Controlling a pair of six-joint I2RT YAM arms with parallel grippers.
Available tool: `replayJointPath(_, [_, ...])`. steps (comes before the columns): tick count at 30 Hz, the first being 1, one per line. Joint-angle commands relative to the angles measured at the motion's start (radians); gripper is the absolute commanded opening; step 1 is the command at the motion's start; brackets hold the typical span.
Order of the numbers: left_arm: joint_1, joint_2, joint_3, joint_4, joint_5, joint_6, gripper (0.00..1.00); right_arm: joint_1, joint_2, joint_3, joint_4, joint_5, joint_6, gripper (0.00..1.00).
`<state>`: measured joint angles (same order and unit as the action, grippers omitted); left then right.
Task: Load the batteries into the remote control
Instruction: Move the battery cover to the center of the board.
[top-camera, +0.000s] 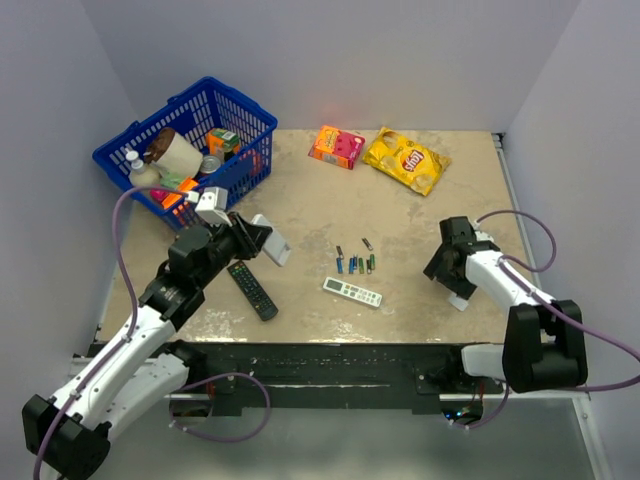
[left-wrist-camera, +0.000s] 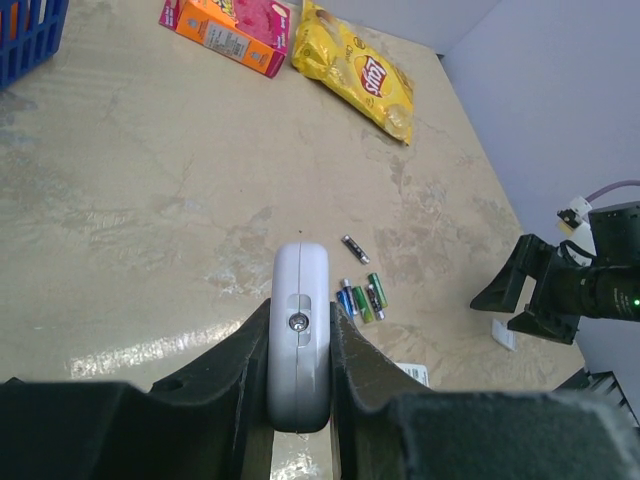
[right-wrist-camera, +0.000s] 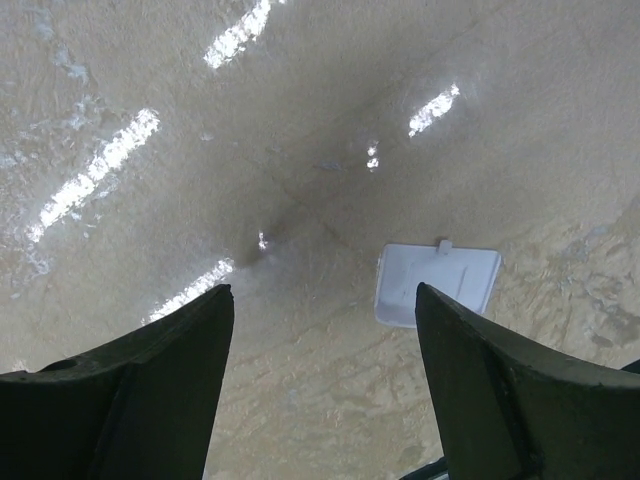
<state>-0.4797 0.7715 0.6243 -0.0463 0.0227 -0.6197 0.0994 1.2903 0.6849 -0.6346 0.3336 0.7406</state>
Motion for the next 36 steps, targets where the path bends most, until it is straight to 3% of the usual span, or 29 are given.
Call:
replayJointPath(1, [0.004, -0.029, 0.002, -0.020, 0.003, 0.054, 0.00, -0.006, 0.010, -0.018, 0.036, -0.054, 0.017, 0.76])
replayJointPath(14, [0.004, -0.035, 0.003, -0.030, 0.008, 0.067, 0.00, -0.003, 0.106, -0.012, 0.199, -0.306, 0.032, 0.75])
replayJointPath(23, [0.004, -0.002, 0.015, -0.013, 0.023, 0.051, 0.00, 0.094, 0.275, 0.237, 0.348, -0.427, 0.069, 0.72])
replayJointPath(28, [0.004, 0.008, 0.017, -0.004, 0.040, 0.035, 0.00, 0.123, 0.311, 0.427, 0.270, -0.438, -0.131, 0.70])
replayJointPath(36, [0.006, -0.006, 0.012, -0.004, 0.042, 0.029, 0.00, 0.122, 0.215, 0.418, 0.081, -0.335, -0.614, 0.67])
